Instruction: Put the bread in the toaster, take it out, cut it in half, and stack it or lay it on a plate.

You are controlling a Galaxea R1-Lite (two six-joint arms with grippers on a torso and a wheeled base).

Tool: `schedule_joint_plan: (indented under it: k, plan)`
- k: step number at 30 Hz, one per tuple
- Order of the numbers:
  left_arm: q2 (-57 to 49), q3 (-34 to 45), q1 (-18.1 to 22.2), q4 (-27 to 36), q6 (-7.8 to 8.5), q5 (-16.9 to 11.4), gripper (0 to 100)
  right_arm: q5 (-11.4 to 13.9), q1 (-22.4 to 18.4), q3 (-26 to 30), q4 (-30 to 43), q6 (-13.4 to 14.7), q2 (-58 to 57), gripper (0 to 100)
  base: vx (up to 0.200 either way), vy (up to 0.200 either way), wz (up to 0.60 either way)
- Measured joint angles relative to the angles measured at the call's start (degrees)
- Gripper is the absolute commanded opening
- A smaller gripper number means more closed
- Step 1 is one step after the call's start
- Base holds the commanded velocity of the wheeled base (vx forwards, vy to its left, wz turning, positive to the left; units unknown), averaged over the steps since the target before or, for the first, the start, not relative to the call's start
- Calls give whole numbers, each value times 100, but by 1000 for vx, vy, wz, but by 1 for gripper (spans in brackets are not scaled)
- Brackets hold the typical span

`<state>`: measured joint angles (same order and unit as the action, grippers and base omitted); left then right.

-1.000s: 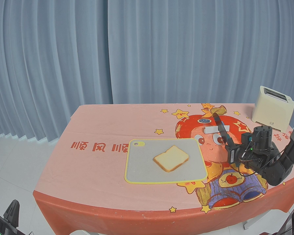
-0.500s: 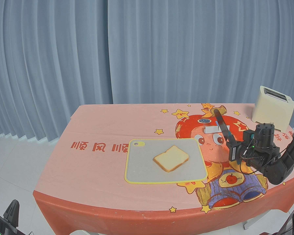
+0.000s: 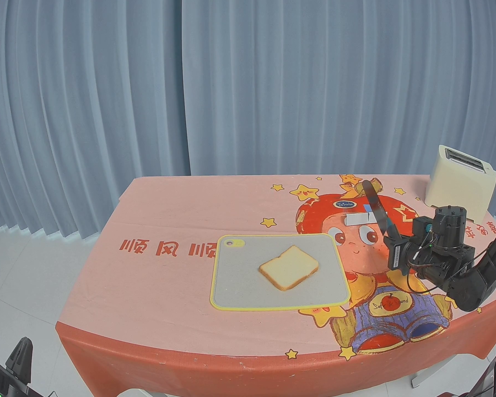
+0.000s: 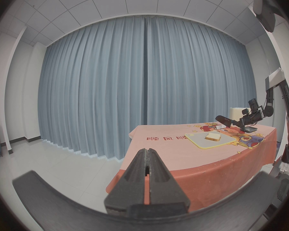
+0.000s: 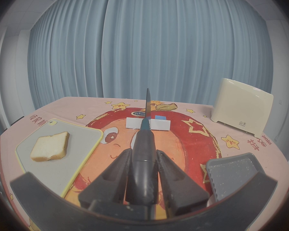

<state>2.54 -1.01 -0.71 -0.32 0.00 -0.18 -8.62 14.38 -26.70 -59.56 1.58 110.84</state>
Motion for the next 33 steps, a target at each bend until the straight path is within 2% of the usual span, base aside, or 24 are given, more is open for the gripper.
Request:
schedule_joint_plan:
  k: [21, 28, 33]
  plan:
    - [0, 0, 0, -1, -5, 2, 0, 0, 49, 40, -13, -2, -43, 0, 0, 0, 0]
    - [0, 0, 0, -1, -7, 0, 0, 2, 55, 115, -473, -35, -48, 0, 0, 0, 0]
    - [0, 0, 0, 0, -7, 0, 0, 41, 52, 171, -482, -41, -133, 0, 0, 0, 0]
